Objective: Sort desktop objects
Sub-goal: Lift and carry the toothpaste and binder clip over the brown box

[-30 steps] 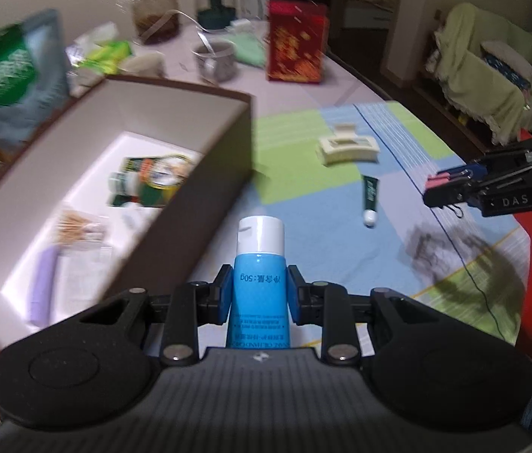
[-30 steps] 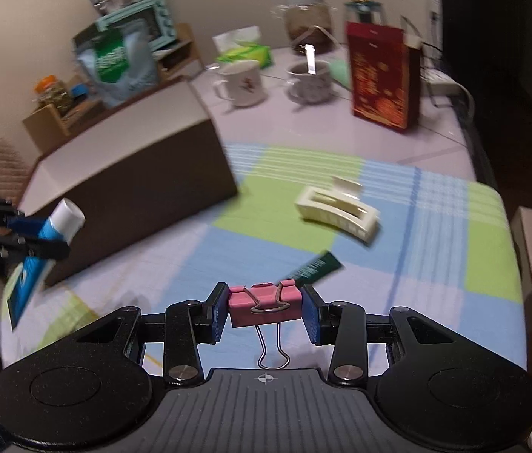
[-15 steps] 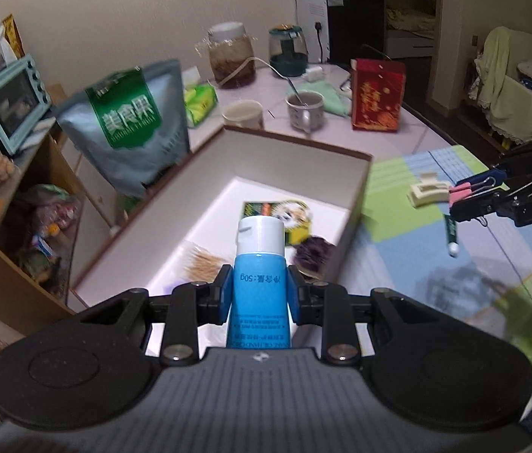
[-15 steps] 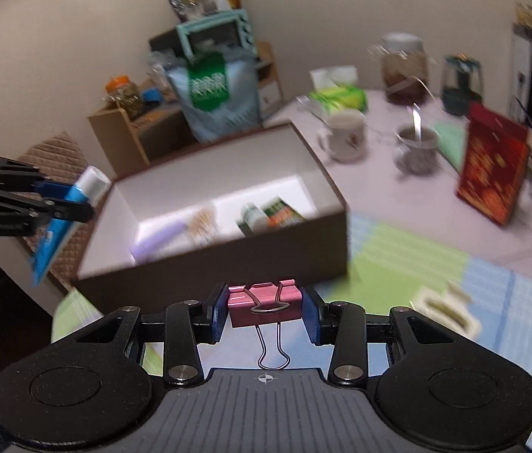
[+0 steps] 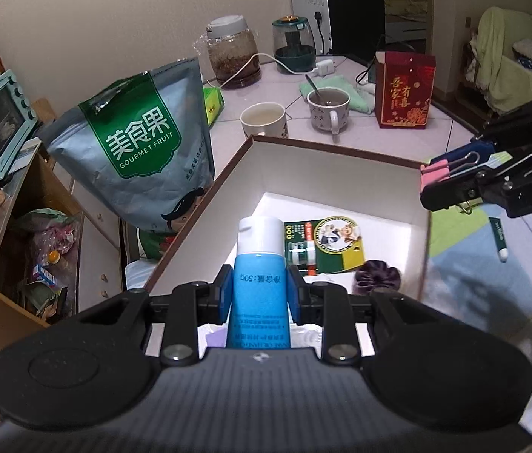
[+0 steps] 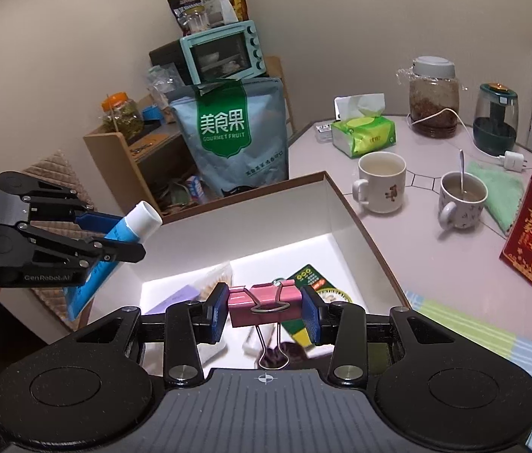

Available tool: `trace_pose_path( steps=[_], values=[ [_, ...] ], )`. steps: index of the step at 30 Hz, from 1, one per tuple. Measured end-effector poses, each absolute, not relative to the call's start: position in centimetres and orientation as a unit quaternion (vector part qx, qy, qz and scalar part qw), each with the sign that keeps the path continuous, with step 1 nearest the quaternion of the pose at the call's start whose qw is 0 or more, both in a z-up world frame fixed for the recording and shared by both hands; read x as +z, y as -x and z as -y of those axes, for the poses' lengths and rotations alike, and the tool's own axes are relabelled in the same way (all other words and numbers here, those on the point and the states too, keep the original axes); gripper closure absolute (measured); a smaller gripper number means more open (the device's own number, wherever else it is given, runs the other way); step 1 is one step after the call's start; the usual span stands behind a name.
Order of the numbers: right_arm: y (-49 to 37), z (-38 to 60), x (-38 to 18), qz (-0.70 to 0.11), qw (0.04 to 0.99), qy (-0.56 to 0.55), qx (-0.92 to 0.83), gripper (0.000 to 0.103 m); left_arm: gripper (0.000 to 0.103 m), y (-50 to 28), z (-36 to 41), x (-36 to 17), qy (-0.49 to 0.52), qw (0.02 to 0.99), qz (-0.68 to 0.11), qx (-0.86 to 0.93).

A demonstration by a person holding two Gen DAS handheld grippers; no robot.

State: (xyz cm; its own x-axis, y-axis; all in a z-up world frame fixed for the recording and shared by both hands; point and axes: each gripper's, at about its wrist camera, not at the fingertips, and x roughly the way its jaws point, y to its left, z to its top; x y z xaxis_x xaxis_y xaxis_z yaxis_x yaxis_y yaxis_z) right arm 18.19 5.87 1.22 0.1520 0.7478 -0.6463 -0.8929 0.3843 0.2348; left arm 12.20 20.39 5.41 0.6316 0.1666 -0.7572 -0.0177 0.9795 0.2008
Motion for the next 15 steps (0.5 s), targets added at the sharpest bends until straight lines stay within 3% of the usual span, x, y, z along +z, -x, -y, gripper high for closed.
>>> trace_pose_path(
  steps=[15],
  values=[
    [-21.7, -9.2, -3.1, -0.396, 0.756, 0.136, 0.504, 0.063, 0.078, -18.0, -22.3, 2.1, -0.102, 0.889, -0.446, 0.02]
  ],
)
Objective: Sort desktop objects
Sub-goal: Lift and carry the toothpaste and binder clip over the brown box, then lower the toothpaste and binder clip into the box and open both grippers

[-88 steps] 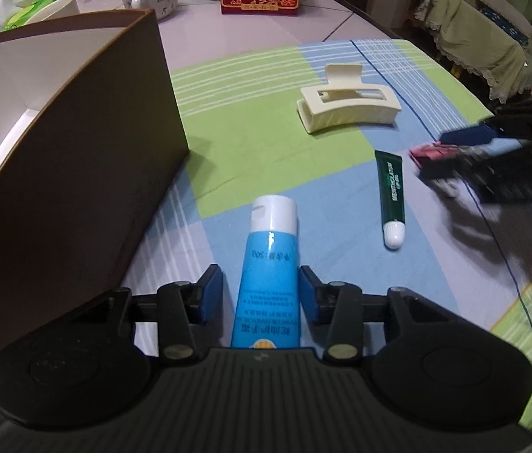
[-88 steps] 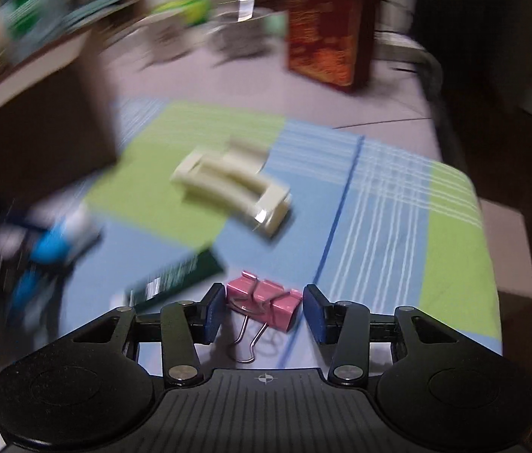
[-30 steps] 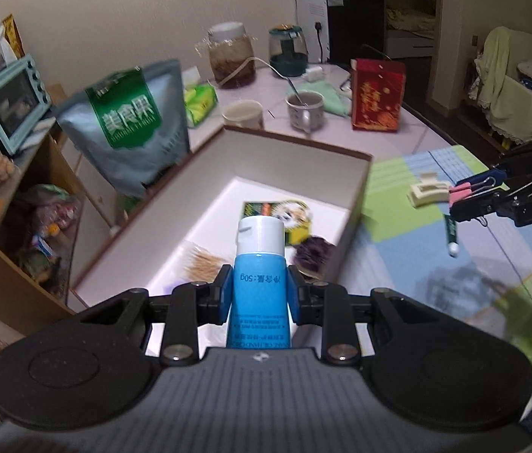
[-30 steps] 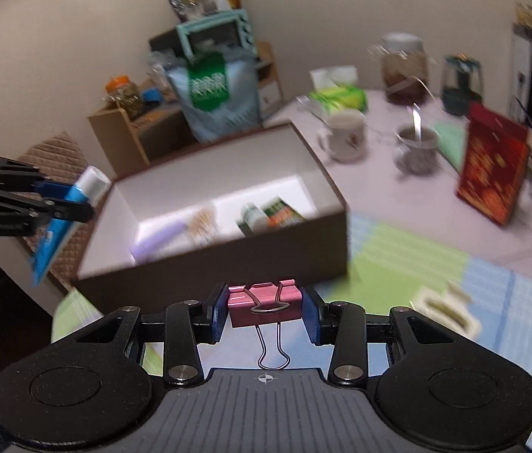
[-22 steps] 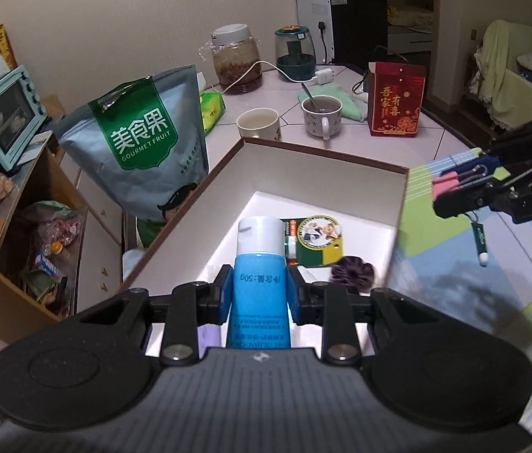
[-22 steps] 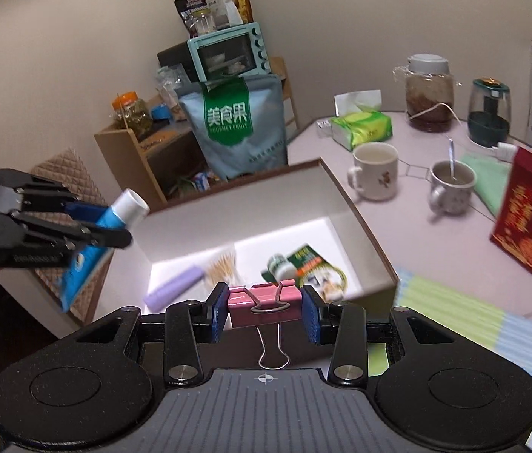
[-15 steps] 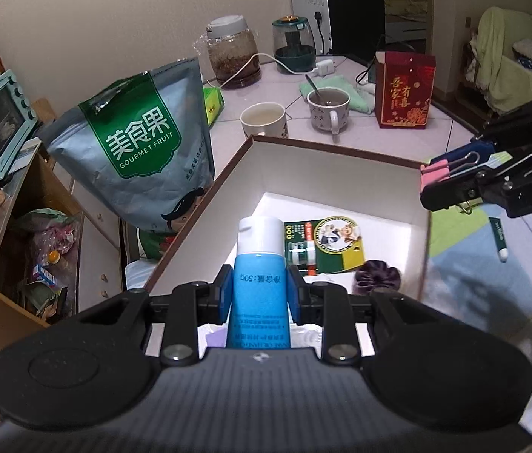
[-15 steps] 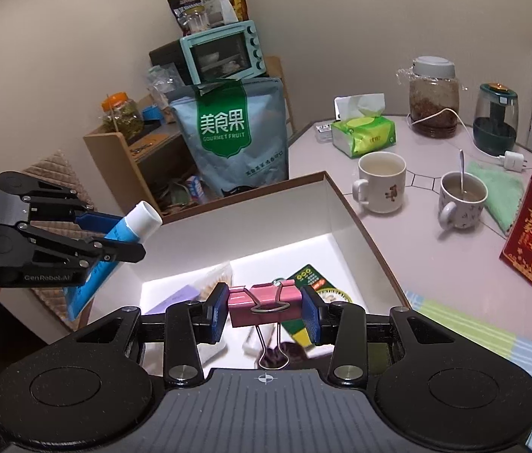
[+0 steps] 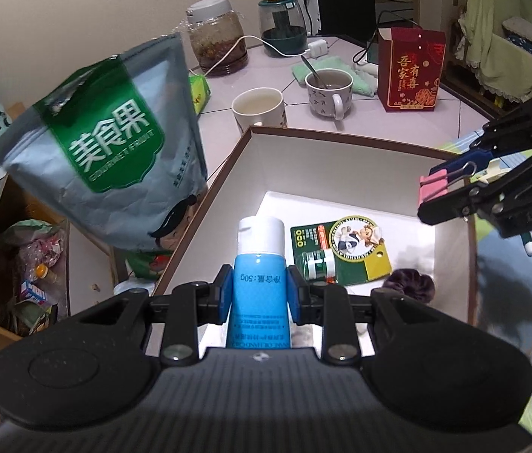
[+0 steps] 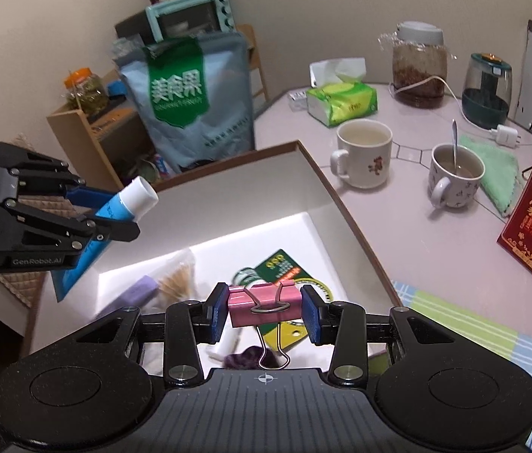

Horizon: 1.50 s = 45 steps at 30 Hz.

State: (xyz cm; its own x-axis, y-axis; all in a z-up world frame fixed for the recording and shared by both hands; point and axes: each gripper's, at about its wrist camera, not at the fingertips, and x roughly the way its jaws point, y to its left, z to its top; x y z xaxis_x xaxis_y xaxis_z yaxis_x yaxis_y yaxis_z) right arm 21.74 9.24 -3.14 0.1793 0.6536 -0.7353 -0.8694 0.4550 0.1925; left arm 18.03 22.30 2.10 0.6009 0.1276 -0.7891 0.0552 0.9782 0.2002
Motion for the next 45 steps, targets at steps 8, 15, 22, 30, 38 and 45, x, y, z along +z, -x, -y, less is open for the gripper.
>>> trace_pose_path(
  steps=[8, 15, 22, 30, 38, 45],
  values=[
    [-24.5, -11.9, -6.3, -0.436, 0.742, 0.166, 0.482, 0.063, 0.078, -23.5, -22.5, -1.4, -0.093, 0.879, -0.469, 0.006],
    [-25.0, -13.7, -7.4, -0.437, 0.728, 0.198, 0.49, 0.063, 0.078, -26.8, -23.2, -4.0, -0.085, 0.866, -0.493, 0.005],
    [-24.3, -15.6, -7.8, -0.399, 0.721, 0.247, 0.509, 0.063, 0.076, -28.2, -23.4, -5.1, -0.083, 0.868, -0.49, 0.004],
    [-23.8, -15.5, -7.7, -0.379, 0.729, 0.273, 0.501, 0.03, 0.049, -27.9, -23.7, -4.6, -0.092, 0.875, -0.475, 0.017],
    [-23.7, -14.2, -6.9, -0.416, 0.723, 0.261, 0.486, 0.03, 0.047, -25.7, -24.1, -4.3, -0.089, 0.86, -0.501, 0.033],
    [-22.9, -13.8, -6.9, -0.436, 0.72, 0.252, 0.478, 0.029, 0.036, -23.2, -24.2, -3.4, -0.086, 0.857, -0.506, 0.048]
  ],
)
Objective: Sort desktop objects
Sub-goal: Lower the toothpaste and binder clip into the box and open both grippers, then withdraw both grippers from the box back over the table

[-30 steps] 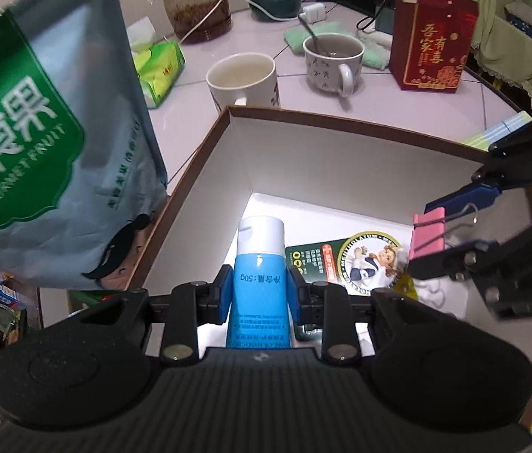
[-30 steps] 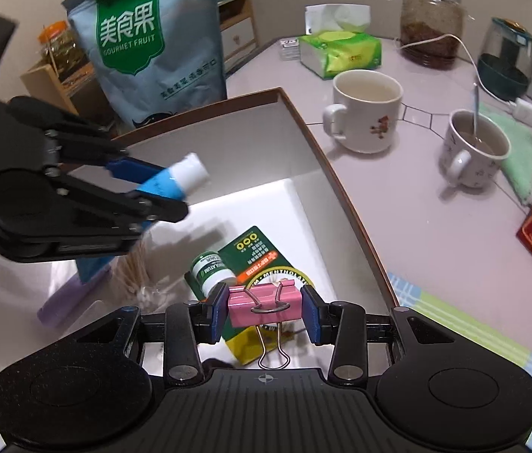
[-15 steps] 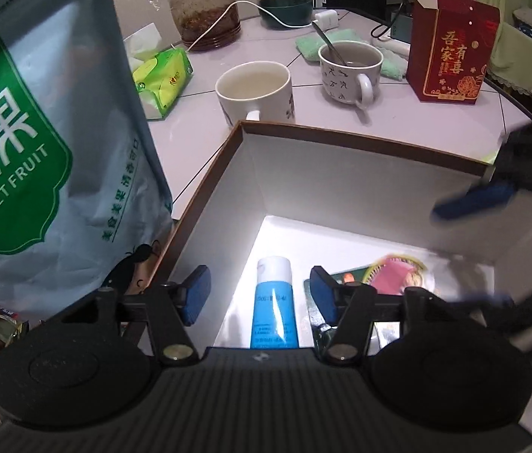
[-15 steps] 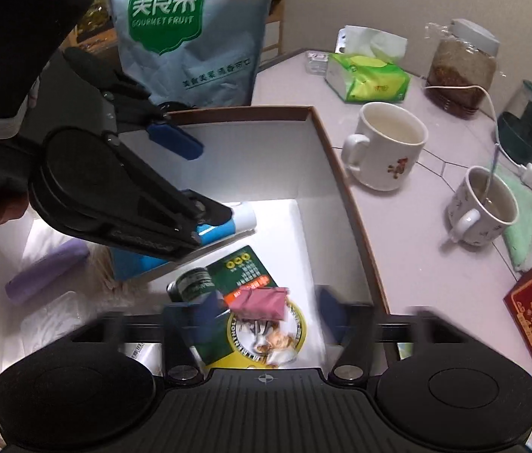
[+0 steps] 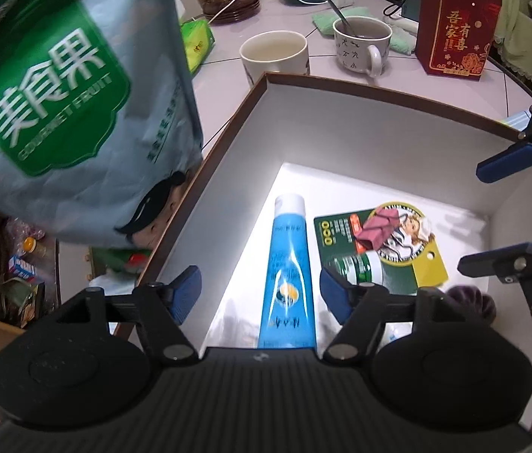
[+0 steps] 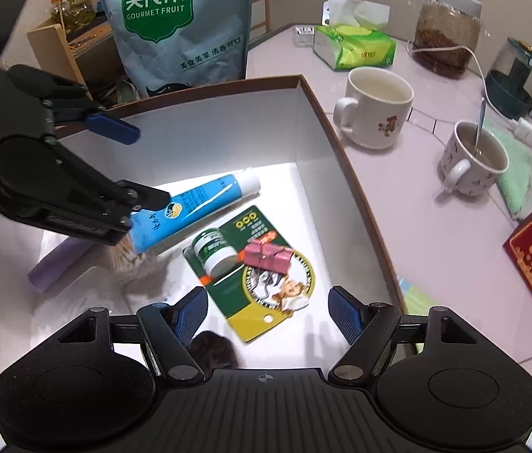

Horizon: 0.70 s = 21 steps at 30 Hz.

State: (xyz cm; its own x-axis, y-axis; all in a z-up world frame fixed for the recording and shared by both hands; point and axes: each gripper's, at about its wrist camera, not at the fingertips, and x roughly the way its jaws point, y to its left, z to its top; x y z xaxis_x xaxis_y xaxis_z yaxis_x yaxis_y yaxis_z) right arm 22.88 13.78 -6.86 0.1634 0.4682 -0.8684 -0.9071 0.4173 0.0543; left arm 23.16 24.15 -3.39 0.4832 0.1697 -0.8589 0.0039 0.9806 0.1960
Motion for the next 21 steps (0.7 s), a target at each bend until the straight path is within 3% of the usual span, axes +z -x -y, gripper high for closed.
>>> trace_pose_path(
  steps=[12, 13, 15, 21],
  values=[
    [-21.2, -11.9, -5.5, -0.436, 0.744, 0.224, 0.455, 0.029, 0.025, -18.8, -22.3, -0.6, -0.086, 0.867, -0.488, 0.055],
    [-21.0, -11.7, -5.3, -0.435, 0.746, 0.222, 0.453, 0.028, 0.025, -18.4, -22.1, -0.3, -0.086, 0.867, -0.487, 0.057],
    [-20.7, -11.3, -5.0, -0.432, 0.751, 0.219, 0.449, 0.009, 0.021, -17.7, -21.7, 0.2, -0.089, 0.869, -0.483, 0.061],
    [-19.6, -10.0, -3.7, -0.42, 0.763, 0.21, 0.445, 0.009, 0.018, -15.5, -20.6, 1.6, -0.096, 0.872, -0.474, 0.074]
  ],
)
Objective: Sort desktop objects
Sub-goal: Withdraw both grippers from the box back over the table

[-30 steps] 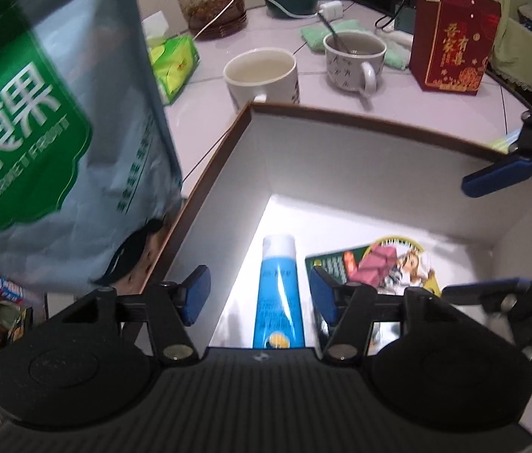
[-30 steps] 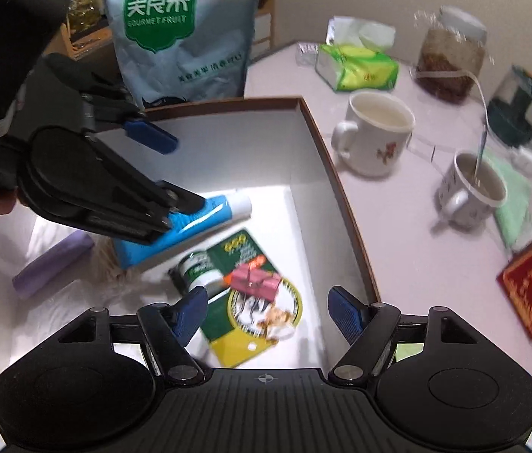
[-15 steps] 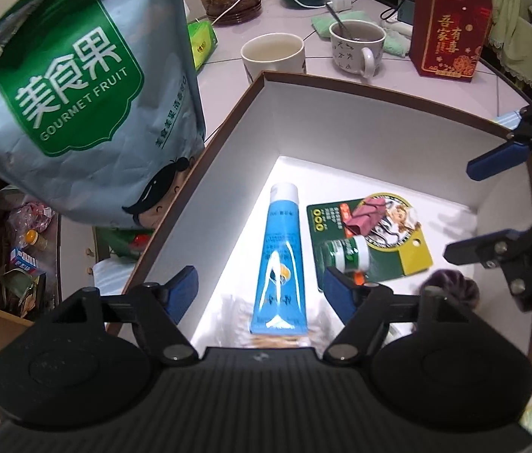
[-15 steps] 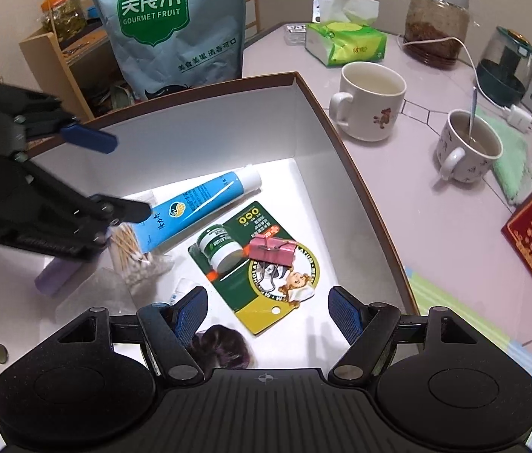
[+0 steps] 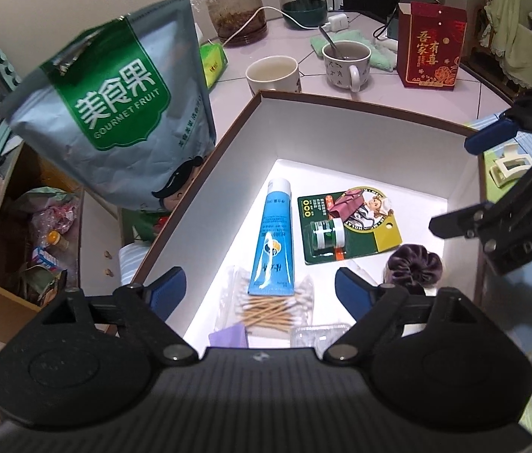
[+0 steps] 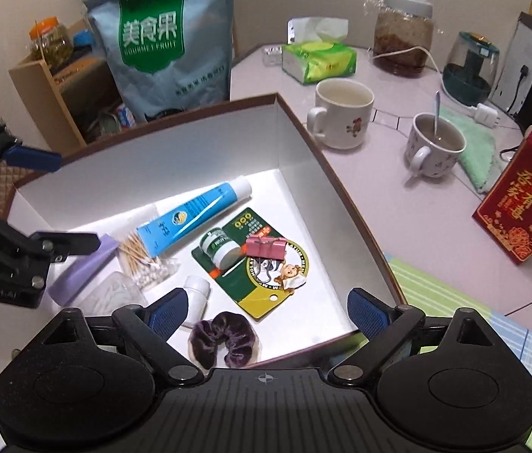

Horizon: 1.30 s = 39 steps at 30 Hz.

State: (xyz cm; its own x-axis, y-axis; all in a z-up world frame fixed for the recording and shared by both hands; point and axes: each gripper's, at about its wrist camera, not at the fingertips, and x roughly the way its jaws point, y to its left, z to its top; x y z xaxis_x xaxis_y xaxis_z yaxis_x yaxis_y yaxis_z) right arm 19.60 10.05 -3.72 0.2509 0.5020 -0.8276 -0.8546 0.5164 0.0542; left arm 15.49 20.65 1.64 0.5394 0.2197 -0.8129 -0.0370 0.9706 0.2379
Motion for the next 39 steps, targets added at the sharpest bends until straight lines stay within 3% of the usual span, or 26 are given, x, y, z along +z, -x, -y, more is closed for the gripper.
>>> trace_pose_path(
  steps=[23, 39],
  values=[
    [-15.4, -3.5, -0.5, -0.401, 0.773, 0.162, 0.463, 0.009, 0.008, -8.4, -15.6, 4.0, -0.103, 0.874, -0.46, 0.119],
    [-16.1, 5.2, -0.6, -0.415, 0.788, 0.124, 0.438, 0.009, 0.005, -8.3, -9.9, 3.5, -0.091, 0.873, -0.466, 0.11]
  ],
)
